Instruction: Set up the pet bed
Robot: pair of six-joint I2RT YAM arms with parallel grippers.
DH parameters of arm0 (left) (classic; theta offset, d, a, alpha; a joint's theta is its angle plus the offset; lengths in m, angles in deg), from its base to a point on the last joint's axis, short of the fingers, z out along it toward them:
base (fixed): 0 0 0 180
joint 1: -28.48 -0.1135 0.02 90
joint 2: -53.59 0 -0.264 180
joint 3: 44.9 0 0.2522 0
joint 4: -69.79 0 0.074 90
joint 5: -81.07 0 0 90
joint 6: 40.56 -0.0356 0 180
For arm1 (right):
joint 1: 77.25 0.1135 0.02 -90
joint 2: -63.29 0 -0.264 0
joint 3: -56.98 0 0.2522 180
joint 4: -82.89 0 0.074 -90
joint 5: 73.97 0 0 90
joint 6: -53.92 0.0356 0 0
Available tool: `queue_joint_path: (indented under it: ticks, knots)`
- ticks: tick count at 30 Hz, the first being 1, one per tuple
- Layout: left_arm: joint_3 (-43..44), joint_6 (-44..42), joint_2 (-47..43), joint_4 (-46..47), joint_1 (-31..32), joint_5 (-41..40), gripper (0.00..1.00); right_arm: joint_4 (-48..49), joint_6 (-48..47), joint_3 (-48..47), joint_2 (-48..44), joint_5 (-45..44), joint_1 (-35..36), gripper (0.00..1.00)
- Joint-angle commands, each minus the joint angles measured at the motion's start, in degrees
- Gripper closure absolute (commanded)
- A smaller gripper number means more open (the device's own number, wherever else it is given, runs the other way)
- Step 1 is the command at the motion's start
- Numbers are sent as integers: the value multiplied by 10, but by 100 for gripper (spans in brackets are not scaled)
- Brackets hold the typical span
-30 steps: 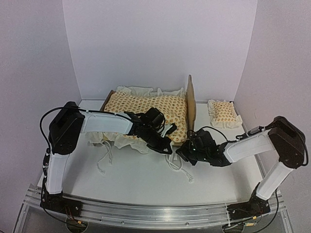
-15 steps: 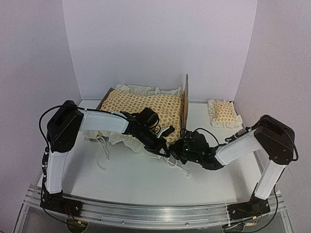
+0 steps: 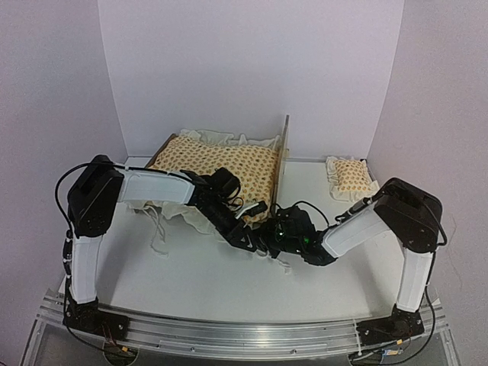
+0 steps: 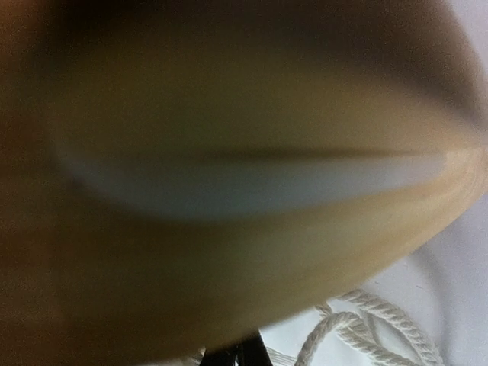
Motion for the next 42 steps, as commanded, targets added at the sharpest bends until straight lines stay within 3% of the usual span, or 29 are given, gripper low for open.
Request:
queue_joint_path:
  ticks: [1,5,10,15,18,23,27,30,34,39,42]
  knots:
    - [-10,-139,-79,-58,5,-35,44,-27,21,-50,51,86,18,100]
    - [-25,-210,-110,-85,5,-77,44,-35,18,-80,77,97,18,100]
    - [-65,-246,-133,-104,-15,-119,74,-67,0,-113,90,99,17,100]
    - [-137,-197,-137,-43,-37,-141,80,-78,-4,-137,103,108,17,100]
    - [-177,-168,-137,28,-48,-154,77,-87,-7,-144,104,111,17,100]
    - [-170,-146,-119,92,-52,-118,54,-95,-10,-146,103,115,18,100]
    - [-174,-124,-106,123,-63,-70,47,-104,-16,-152,101,115,18,100]
    - [-167,-118,-84,130,-63,-49,48,-104,-16,-156,103,116,18,100]
    - [-158,-112,-56,126,-63,-60,57,-105,-20,-169,104,124,17,100]
    - [-159,-116,-53,143,-63,-74,58,-106,-22,-173,103,126,18,100]
    - [-146,-112,-42,139,-63,-70,73,-107,-23,-178,106,130,18,100]
